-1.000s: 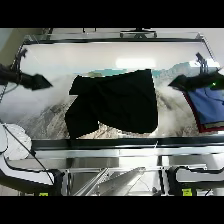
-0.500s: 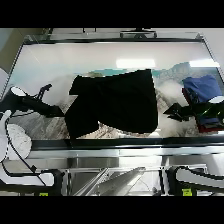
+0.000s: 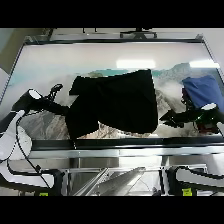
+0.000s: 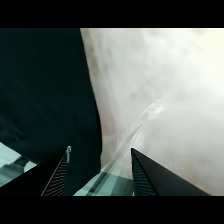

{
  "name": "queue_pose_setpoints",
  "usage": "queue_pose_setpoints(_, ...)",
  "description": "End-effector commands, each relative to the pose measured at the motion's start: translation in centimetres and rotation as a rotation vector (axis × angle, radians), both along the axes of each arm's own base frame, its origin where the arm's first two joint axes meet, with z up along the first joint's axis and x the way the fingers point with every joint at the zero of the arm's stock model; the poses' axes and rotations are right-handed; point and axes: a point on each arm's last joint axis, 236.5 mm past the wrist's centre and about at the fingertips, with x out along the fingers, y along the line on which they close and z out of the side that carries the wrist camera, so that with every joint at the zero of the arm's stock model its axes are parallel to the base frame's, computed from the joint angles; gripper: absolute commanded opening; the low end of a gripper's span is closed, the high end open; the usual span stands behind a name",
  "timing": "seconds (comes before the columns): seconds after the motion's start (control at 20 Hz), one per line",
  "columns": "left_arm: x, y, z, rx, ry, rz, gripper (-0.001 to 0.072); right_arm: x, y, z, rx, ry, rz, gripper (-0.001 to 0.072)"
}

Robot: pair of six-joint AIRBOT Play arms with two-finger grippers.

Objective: Fold the shirts.

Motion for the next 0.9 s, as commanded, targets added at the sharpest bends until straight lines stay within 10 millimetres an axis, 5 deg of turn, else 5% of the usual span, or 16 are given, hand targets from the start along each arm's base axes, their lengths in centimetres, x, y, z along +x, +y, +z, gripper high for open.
queue_pose_setpoints(0.0,-0.2,-0.2,-1.6,0.019,0.026,-0.023,0.0336,-1.2,2.3,-1.2,0.014,0.036,0.045,0.0438)
queue_pose_setpoints(0.2,1.0,-0.8,0.4,-0.013,0.011,-0.034,0.0333,-0.9,6.8,-1.4,0.104,0.038,0.104,0.0436)
queue_pose_setpoints(0.25,1.3,-1.3,1.1,-0.036,0.008,-0.032,0.0331,-0.5,8.1,-1.1,0.141,0.018,0.112,0.0379)
queue_pose_setpoints(0.3,1.6,-1.6,1.7,-0.052,0.007,-0.035,0.0274,-0.1,9.1,-0.6,0.172,-0.003,0.115,0.0099)
queue_pose_setpoints(0.35,1.8,-1.8,2.4,-0.063,0.008,-0.044,0.0132,0.2,9.5,-0.2,0.185,-0.018,0.116,0.0021)
queue_pose_setpoints(0.4,1.9,-1.9,3.1,-0.069,0.010,-0.057,0.0029,0.5,9.6,0.1,0.190,-0.031,0.114,0.0021)
queue_pose_setpoints(0.55,2.7,-2.2,6.5,-0.091,0.024,-0.064,0.0022,2.1,8.5,2.7,0.184,-0.107,0.104,0.0020)
queue_pose_setpoints(0.7,3.0,-5.5,13.6,-0.301,-0.002,-0.090,0.0022,3.7,6.1,9.7,0.196,-0.254,0.093,0.0020)
queue_pose_setpoints(0.75,3.2,-7.4,17.6,-0.439,-0.049,-0.090,0.0022,4.4,5.2,13.1,0.198,-0.345,0.071,0.0020)
queue_pose_setpoints(0.85,2.7,-10.0,27.0,-0.718,-0.187,-0.122,0.0023,5.7,3.1,23.2,0.214,-0.615,0.000,0.0020)
